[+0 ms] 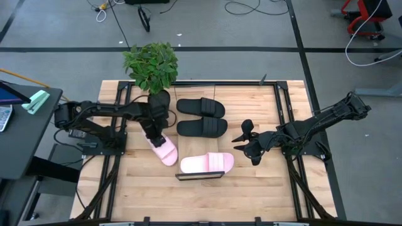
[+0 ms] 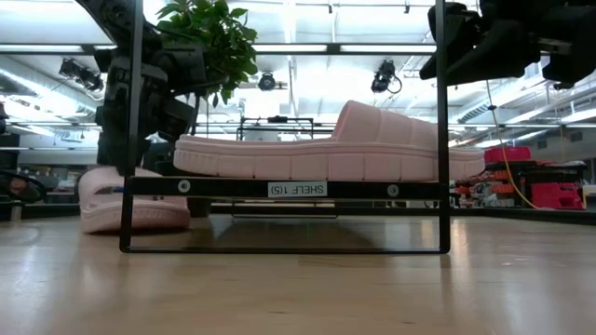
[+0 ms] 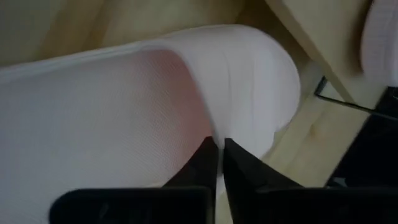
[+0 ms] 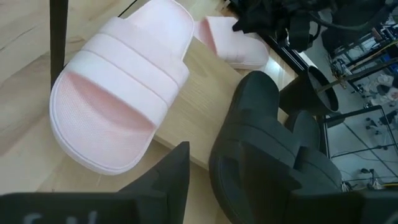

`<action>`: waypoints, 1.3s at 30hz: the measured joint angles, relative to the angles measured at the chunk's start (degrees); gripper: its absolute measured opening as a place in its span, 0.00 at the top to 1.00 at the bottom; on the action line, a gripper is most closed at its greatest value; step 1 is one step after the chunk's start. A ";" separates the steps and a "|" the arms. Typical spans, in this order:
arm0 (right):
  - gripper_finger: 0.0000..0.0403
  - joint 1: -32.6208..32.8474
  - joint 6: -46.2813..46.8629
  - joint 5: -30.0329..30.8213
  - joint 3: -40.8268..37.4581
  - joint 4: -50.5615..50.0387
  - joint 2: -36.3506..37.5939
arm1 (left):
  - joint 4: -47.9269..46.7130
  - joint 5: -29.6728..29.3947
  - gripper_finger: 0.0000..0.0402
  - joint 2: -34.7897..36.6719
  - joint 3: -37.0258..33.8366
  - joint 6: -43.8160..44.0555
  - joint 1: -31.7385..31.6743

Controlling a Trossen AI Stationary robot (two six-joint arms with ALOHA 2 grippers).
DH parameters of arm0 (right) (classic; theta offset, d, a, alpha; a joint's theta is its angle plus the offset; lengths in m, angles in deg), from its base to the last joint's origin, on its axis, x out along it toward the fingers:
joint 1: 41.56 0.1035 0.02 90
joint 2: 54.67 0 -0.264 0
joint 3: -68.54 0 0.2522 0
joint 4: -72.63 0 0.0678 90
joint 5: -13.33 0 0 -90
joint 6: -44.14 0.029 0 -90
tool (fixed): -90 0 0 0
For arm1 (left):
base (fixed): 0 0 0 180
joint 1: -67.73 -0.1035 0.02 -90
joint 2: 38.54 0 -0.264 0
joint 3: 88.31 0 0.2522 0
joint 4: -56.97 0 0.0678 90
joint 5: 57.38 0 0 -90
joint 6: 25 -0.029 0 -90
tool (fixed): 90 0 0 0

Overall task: Pick and place slides into the shelf
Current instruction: Put the pink slipper on the shelf

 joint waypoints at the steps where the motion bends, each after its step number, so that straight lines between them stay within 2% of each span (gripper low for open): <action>1: 0.65 0.00 0.00 0.02 0.00 0.02 0.00 | 0.29 -0.93 0.96 0.02 0.01 0.62 0.52; 6: 0.67 0.02 0.09 0.01 0.00 -0.06 0.00 | -0.14 -3.43 0.97 0.04 0.10 3.18 3.10; 13: 0.70 0.02 0.09 0.01 0.00 -0.31 -0.02 | -6.50 -5.58 0.98 3.17 0.08 6.73 4.76; 18: 0.72 0.02 0.11 0.02 0.00 -0.56 -0.02 | -7.65 -9.33 0.98 9.13 -0.14 15.52 5.68; 23: 0.74 0.01 0.11 0.01 0.00 -0.67 -0.02 | -6.90 -14.10 0.98 15.60 -0.09 25.88 9.90; 32: 0.76 0.00 0.08 0.00 0.00 -1.14 -0.02 | 0.24 -29.44 0.98 23.69 -0.05 42.74 21.62; 39: 0.77 0.02 0.33 0.00 0.00 -1.21 -0.02 | 3.57 -41.66 0.98 24.00 2.98 47.60 28.31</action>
